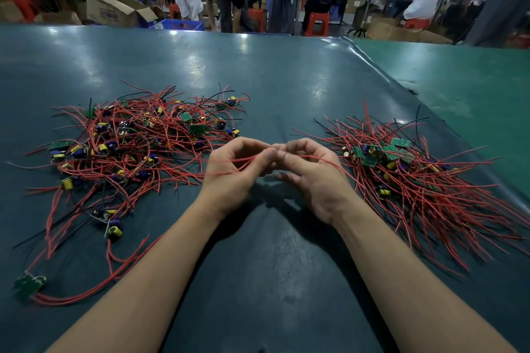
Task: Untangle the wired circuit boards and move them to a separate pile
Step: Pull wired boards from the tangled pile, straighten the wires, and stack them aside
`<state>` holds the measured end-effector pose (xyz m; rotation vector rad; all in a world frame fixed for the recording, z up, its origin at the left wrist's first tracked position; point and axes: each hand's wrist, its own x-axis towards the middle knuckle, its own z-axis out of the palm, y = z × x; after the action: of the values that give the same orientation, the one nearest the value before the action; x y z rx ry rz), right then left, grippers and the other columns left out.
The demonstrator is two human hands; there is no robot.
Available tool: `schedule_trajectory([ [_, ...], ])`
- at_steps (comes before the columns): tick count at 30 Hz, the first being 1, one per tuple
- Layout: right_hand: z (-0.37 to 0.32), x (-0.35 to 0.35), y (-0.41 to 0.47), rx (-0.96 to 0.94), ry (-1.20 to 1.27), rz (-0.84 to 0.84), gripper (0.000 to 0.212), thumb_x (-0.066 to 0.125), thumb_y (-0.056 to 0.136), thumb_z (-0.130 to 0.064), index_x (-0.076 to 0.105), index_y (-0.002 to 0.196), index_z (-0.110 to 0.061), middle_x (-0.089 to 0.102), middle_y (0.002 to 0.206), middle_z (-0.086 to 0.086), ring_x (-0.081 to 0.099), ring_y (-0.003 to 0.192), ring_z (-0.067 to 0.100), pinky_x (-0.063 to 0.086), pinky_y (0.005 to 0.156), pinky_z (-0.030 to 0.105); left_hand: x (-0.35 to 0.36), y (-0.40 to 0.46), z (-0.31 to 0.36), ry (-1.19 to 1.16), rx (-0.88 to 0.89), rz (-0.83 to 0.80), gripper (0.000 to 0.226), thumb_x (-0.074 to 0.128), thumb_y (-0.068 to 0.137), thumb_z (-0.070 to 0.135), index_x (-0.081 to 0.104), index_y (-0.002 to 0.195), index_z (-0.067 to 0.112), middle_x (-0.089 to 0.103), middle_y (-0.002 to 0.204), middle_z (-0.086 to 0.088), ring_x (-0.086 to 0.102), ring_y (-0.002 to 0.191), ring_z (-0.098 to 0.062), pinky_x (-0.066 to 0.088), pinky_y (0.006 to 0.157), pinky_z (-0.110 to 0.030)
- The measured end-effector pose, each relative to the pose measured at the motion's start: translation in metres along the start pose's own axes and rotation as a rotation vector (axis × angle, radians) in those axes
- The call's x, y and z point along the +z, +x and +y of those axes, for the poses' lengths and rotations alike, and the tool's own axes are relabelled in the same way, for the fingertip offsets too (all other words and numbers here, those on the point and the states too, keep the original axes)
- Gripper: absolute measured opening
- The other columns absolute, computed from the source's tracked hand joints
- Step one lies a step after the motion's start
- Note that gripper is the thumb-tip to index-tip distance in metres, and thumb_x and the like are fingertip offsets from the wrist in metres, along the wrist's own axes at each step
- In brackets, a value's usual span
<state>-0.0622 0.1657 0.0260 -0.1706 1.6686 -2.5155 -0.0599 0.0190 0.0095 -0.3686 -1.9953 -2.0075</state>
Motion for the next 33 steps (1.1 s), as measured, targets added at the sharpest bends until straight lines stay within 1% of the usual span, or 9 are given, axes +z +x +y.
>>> schedule_trajectory([
  [3,-0.007,-0.002,0.004,0.051,0.256,0.080,0.013,0.066,0.080,0.003,0.058,0.083,-0.007,0.073,0.080,0.013,0.072,0.069,0.021,0.059,0.064,0.022,-0.003,0.003,0.000,-0.177,-0.061,0.076,0.014,0.071,0.078,0.018,0.069,0.089,0.010,0.073,0.076,0.002,0.068,0.066,-0.012,0.055,0.068,-0.021],
  [6,-0.009,-0.007,0.007,0.060,0.419,0.129,0.008,0.061,0.086,0.003,0.058,0.088,-0.004,0.071,0.077,0.013,0.072,0.068,0.022,0.059,0.067,0.022,-0.004,0.005,-0.001,-0.302,-0.105,0.065,0.020,0.072,0.073,0.018,0.070,0.091,0.010,0.074,0.081,-0.001,0.068,0.069,-0.014,0.055,0.070,-0.024],
  [9,-0.004,-0.004,0.005,0.087,0.342,0.052,0.019,0.066,0.078,-0.002,0.065,0.097,-0.003,0.072,0.085,0.013,0.072,0.074,0.021,0.059,0.071,0.022,-0.004,0.005,-0.003,-0.317,-0.100,0.050,0.021,0.073,0.073,0.018,0.070,0.093,0.011,0.074,0.083,-0.002,0.069,0.073,-0.015,0.055,0.071,-0.025],
  [11,0.000,-0.001,0.003,0.073,0.247,0.018,0.015,0.064,0.079,0.002,0.073,0.090,-0.004,0.074,0.084,0.011,0.071,0.071,0.017,0.058,0.068,0.021,-0.004,0.004,-0.003,-0.313,-0.116,0.029,0.024,0.075,0.073,0.020,0.071,0.094,0.011,0.074,0.085,-0.005,0.068,0.076,-0.017,0.056,0.073,-0.026],
  [13,0.002,0.001,0.003,0.044,0.156,0.043,0.020,0.063,0.082,0.003,0.078,0.077,-0.008,0.075,0.078,0.007,0.069,0.067,0.014,0.057,0.065,0.020,-0.005,0.004,-0.003,-0.304,-0.133,0.007,0.028,0.078,0.071,0.024,0.071,0.094,0.011,0.074,0.087,-0.009,0.068,0.076,-0.020,0.056,0.075,-0.027],
  [16,0.003,0.001,0.003,0.011,0.045,0.076,0.019,0.066,0.086,-0.003,0.079,0.074,-0.011,0.072,0.071,0.005,0.067,0.063,0.013,0.056,0.059,0.020,-0.004,0.003,-0.001,-0.251,-0.137,0.015,0.029,0.077,0.071,0.023,0.070,0.095,0.009,0.074,0.086,-0.007,0.068,0.076,-0.020,0.056,0.075,-0.028],
  [22,0.002,0.002,0.001,-0.022,-0.025,0.153,0.015,0.070,0.085,-0.006,0.077,0.073,-0.011,0.070,0.068,0.002,0.059,0.052,0.009,0.050,0.050,0.019,0.001,-0.002,0.000,-0.155,-0.068,0.039,0.014,0.073,0.077,-0.009,0.066,0.084,0.001,0.073,0.072,0.003,0.065,0.066,-0.006,0.052,0.068,-0.017],
  [30,-0.011,-0.012,0.011,-0.155,0.110,0.438,0.012,0.071,0.086,-0.005,0.070,0.074,-0.009,0.064,0.058,-0.003,0.056,0.048,0.004,0.046,0.045,0.016,-0.003,0.001,0.004,-0.189,-0.052,0.085,0.023,0.073,0.075,-0.012,0.068,0.071,0.010,0.070,0.068,0.003,0.060,0.058,-0.010,0.051,0.063,-0.020],
  [33,-0.014,-0.020,0.014,-0.222,0.141,0.535,0.020,0.071,0.086,-0.006,0.067,0.068,-0.013,0.064,0.056,-0.005,0.056,0.048,0.004,0.047,0.045,0.017,-0.006,0.002,0.003,-0.268,-0.070,0.102,0.020,0.074,0.068,-0.001,0.072,0.063,0.018,0.070,0.068,0.001,0.059,0.057,-0.011,0.050,0.061,-0.020],
])
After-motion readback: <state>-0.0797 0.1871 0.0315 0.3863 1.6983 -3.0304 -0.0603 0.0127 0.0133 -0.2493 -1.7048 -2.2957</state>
